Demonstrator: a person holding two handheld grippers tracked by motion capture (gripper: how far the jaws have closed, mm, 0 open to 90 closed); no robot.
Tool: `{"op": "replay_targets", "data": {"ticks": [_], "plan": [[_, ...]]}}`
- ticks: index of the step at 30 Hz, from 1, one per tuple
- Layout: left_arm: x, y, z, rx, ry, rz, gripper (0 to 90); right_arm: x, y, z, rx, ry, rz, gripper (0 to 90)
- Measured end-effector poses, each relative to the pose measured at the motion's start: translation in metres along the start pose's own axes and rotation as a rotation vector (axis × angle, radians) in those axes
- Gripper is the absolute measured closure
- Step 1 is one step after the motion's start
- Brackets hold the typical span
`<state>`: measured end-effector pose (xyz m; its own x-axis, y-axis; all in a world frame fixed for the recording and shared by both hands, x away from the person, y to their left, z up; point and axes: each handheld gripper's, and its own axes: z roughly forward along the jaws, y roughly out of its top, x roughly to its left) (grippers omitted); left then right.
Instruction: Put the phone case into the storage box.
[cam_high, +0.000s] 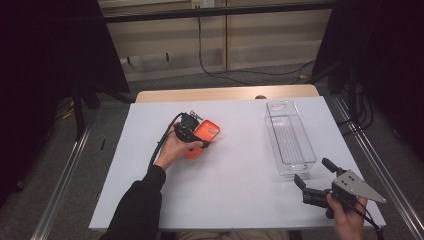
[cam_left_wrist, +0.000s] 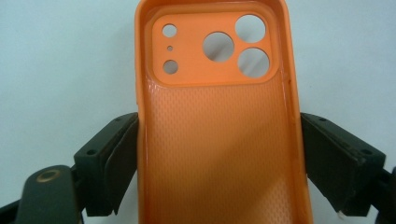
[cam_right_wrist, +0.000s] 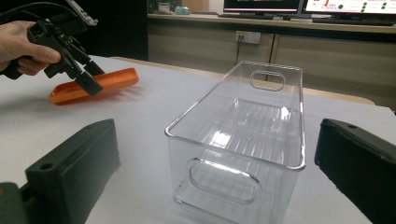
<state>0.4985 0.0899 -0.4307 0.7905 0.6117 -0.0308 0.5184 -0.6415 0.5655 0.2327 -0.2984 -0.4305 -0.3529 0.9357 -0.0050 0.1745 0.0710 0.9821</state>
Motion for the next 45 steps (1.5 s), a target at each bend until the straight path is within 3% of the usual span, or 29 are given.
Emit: {"op": "replay_targets", "data": {"ticks": [4, 16, 23, 25, 33, 38, 45], "plan": [[-0.001, -0.001, -0.006, -0.026, 0.016, 0.025, 16.2, 0.000, 0.000, 0.000, 0.001, 0.000, 0.000, 0.0], [-0.006, -0.009, -0.026, -0.136, 0.032, 0.044, 16.1, 0.001, 0.000, 0.000, 0.004, -0.005, -0.003, 0.0], [-0.007, -0.017, -0.039, -0.204, 0.070, 0.061, 16.1, 0.001, 0.000, 0.000, 0.003, -0.005, -0.002, 0.0], [-0.008, -0.018, -0.043, -0.220, 0.061, 0.059, 16.1, 0.001, 0.000, 0.001, 0.005, -0.002, -0.005, 0.0], [-0.021, -0.020, -0.056, -0.262, 0.092, 0.077, 16.1, 0.003, -0.001, 0.001, 0.010, 0.009, -0.010, 0.0], [-0.029, -0.021, -0.061, -0.282, 0.074, 0.069, 16.1, 0.003, -0.001, 0.002, 0.013, 0.016, -0.012, 0.0], [-0.044, -0.027, -0.065, -0.289, 0.057, 0.095, 16.1, 0.005, -0.001, 0.003, 0.023, 0.033, -0.016, 0.0]]}}
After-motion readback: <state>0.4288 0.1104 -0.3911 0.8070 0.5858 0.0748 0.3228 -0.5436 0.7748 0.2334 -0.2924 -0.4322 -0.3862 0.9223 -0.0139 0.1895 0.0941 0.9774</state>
